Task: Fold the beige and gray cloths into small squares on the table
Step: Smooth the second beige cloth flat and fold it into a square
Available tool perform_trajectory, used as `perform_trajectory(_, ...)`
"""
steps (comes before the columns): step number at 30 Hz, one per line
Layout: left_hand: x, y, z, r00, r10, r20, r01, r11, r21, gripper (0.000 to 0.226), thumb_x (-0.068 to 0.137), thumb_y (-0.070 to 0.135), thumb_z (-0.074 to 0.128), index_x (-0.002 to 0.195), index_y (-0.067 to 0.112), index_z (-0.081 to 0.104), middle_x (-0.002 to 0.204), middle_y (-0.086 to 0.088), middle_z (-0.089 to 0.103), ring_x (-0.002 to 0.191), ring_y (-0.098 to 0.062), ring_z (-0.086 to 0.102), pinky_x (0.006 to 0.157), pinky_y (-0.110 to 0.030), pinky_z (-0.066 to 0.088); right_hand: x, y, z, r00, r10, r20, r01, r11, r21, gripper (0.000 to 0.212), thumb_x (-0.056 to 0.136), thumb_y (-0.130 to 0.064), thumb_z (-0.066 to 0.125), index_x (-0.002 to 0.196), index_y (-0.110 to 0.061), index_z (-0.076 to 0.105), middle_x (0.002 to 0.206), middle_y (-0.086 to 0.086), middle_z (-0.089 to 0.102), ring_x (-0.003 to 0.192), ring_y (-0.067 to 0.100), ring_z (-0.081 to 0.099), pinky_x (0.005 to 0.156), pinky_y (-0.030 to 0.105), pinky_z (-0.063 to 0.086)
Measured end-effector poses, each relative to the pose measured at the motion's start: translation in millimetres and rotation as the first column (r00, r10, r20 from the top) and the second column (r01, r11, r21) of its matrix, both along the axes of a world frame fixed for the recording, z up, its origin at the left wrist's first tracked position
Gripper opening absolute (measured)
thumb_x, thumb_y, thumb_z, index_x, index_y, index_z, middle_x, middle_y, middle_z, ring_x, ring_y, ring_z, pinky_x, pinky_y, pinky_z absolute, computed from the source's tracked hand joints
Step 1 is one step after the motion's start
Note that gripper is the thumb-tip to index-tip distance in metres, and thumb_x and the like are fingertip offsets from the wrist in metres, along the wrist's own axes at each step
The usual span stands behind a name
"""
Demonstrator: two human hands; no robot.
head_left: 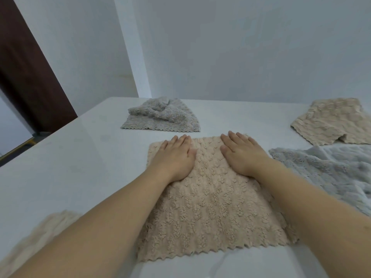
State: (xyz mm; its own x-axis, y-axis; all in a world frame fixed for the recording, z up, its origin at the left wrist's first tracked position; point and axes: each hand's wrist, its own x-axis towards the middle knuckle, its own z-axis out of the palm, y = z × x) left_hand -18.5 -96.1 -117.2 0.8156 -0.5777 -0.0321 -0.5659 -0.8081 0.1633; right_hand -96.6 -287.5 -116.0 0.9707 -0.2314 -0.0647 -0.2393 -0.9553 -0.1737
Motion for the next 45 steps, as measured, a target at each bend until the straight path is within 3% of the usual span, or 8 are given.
perform_trajectory(13, 5.8, 64.6, -0.5, 0.981, 0.188, -0.041, -0.186, 0.981, 0.054, 0.061, 0.102, 0.046, 0.009, 0.156, 0.019, 0.000, 0.164, 0.003, -0.005, 0.150, -0.015, -0.005, 0.121, -0.041, -0.003, -24.0, -27.9, -1.0, 0.998, -0.051, -0.021, 0.051, 0.999, -0.006, 0.057, 0.103, -0.044, 0.010, 0.155, -0.022, 0.001, 0.162, -0.006, -0.006, 0.148, 0.011, -0.004, 0.120, 0.033, -0.002)
perform_trajectory(15, 4.3, 60.0, 5.3, 0.977, 0.211, 0.038, -0.214, 0.964, 0.156, 0.061, 0.102, 0.044, 0.008, 0.156, 0.016, 0.003, 0.164, 0.000, -0.001, 0.150, -0.020, -0.003, 0.121, -0.044, -0.003, -23.1, -25.4, 2.4, 0.997, -0.063, -0.047, 0.062, 0.998, -0.028, 0.058, 0.102, -0.044, 0.008, 0.155, -0.021, 0.000, 0.162, -0.004, -0.006, 0.148, 0.012, -0.003, 0.121, 0.035, -0.002)
perform_trajectory(17, -2.9, 51.1, 21.4, 0.946, 0.201, 0.254, -0.283, 0.896, 0.341, 0.062, 0.102, 0.040, 0.011, 0.154, 0.008, 0.010, 0.163, -0.009, 0.008, 0.150, -0.028, 0.001, 0.120, -0.049, -0.004, -23.6, -19.5, 9.8, 0.991, -0.105, -0.079, 0.094, 0.987, -0.130, 0.059, 0.102, -0.042, 0.007, 0.155, -0.016, 0.001, 0.162, 0.000, -0.004, 0.149, 0.016, -0.002, 0.121, 0.040, -0.002)
perform_trajectory(19, -22.4, 31.8, 37.7, 0.915, 0.107, 0.388, -0.260, 0.894, 0.366, 0.062, 0.100, 0.031, 0.022, 0.152, 0.000, 0.013, 0.161, -0.018, 0.012, 0.149, -0.035, 0.004, 0.119, -0.052, -0.003, -27.3, -8.0, 21.1, 0.993, -0.116, -0.036, 0.104, 0.968, -0.229, 0.058, 0.103, -0.038, 0.010, 0.154, -0.011, 0.003, 0.162, 0.005, -0.003, 0.149, 0.020, -0.002, 0.121, 0.043, -0.001)
perform_trajectory(21, -48.8, 10.4, 36.4, 0.950, 0.052, 0.307, -0.108, 0.980, 0.169, 0.063, 0.099, 0.028, 0.030, 0.153, 0.001, 0.011, 0.161, -0.016, 0.012, 0.149, -0.033, 0.006, 0.120, -0.049, 0.000, -35.2, 10.9, 28.8, 0.996, -0.052, 0.070, 0.063, 0.983, -0.174, 0.057, 0.104, -0.036, 0.012, 0.154, -0.011, 0.005, 0.162, 0.004, -0.002, 0.149, 0.019, -0.001, 0.121, 0.040, 0.000)
perform_trajectory(24, -81.0, -3.8, 9.7, 0.995, -0.006, 0.104, 0.012, 0.998, -0.059, 0.057, 0.103, 0.032, 0.020, 0.155, 0.011, 0.013, 0.163, -0.005, 0.011, 0.150, -0.023, 0.006, 0.121, -0.046, 0.002, -50.6, 44.0, 18.8, 0.996, 0.047, 0.081, -0.047, 0.999, -0.003, 0.056, 0.104, -0.037, 0.015, 0.155, -0.013, 0.009, 0.162, 0.002, 0.001, 0.149, 0.016, 0.002, 0.120, 0.035, 0.002)
perform_trajectory(40, -65.6, 56.6, -1.6, 0.989, 0.143, -0.026, -0.144, 0.990, -0.008, 0.060, 0.102, 0.041, 0.012, 0.156, 0.018, 0.001, 0.164, 0.002, -0.006, 0.150, -0.017, -0.007, 0.121, -0.041, -0.005, -85.4, 11.8, 3.4, 0.997, -0.057, -0.051, 0.056, 0.998, -0.016, 0.059, 0.103, -0.044, 0.008, 0.155, -0.019, -0.003, 0.161, -0.002, -0.010, 0.148, 0.014, -0.008, 0.120, 0.033, -0.004)
perform_trajectory(45, -74.3, 53.3, 12.9, 0.960, 0.262, 0.104, -0.274, 0.954, 0.126, 0.062, 0.102, 0.036, 0.012, 0.155, 0.007, 0.003, 0.164, -0.009, -0.003, 0.150, -0.026, -0.007, 0.120, -0.047, -0.008, -87.2, 22.3, 13.9, 0.995, -0.088, -0.053, 0.086, 0.996, -0.038, 0.059, 0.103, -0.040, 0.009, 0.155, -0.014, -0.001, 0.162, 0.004, -0.007, 0.149, 0.019, -0.005, 0.121, 0.038, -0.003)
